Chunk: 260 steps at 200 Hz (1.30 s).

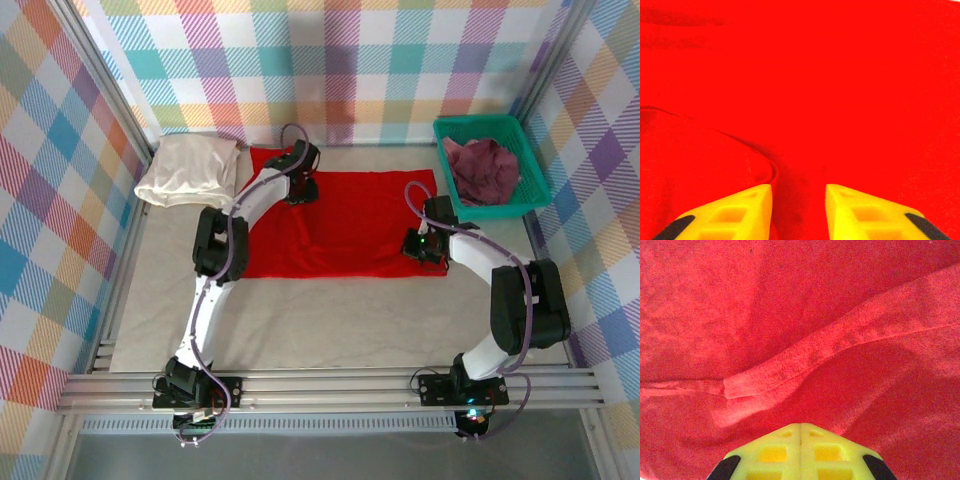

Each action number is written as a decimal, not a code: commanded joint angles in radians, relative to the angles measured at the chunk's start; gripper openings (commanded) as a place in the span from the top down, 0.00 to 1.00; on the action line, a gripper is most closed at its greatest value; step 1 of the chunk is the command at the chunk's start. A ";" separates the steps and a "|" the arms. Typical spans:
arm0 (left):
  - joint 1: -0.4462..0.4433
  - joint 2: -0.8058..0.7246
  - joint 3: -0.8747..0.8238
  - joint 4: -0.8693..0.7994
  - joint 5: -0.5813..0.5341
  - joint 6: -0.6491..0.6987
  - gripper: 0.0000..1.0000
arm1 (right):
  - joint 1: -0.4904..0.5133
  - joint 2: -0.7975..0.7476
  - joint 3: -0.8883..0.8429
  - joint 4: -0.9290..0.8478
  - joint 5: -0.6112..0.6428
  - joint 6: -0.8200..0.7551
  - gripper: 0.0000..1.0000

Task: Fold and stack the t-shirts

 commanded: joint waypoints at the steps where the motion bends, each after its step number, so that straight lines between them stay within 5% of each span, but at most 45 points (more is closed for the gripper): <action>1: -0.009 -0.197 -0.099 0.055 0.016 0.003 0.60 | 0.003 -0.044 0.013 -0.031 0.017 -0.013 1.00; 52: 0.009 -0.642 -0.636 0.234 -0.105 -0.046 0.57 | -0.013 -0.160 0.011 -0.085 0.087 0.015 1.00; 77: 0.061 -0.780 -0.901 0.308 -0.116 -0.089 0.53 | -0.070 -0.156 -0.013 -0.094 0.027 0.066 1.00; 104: 0.108 -0.783 -1.038 0.321 -0.085 -0.089 0.60 | -0.071 -0.067 0.006 -0.118 0.023 0.060 1.00; 144: 0.186 -0.743 -1.158 0.407 0.012 -0.126 0.92 | -0.069 0.078 0.076 -0.160 -0.006 0.038 1.00; 203: 0.250 -0.700 -1.248 0.449 0.099 -0.193 1.00 | -0.056 0.148 0.054 -0.151 -0.010 0.036 1.00; 260: 0.251 -0.914 -1.465 0.397 0.089 -0.263 1.00 | -0.056 -0.025 -0.152 -0.198 -0.041 0.084 1.00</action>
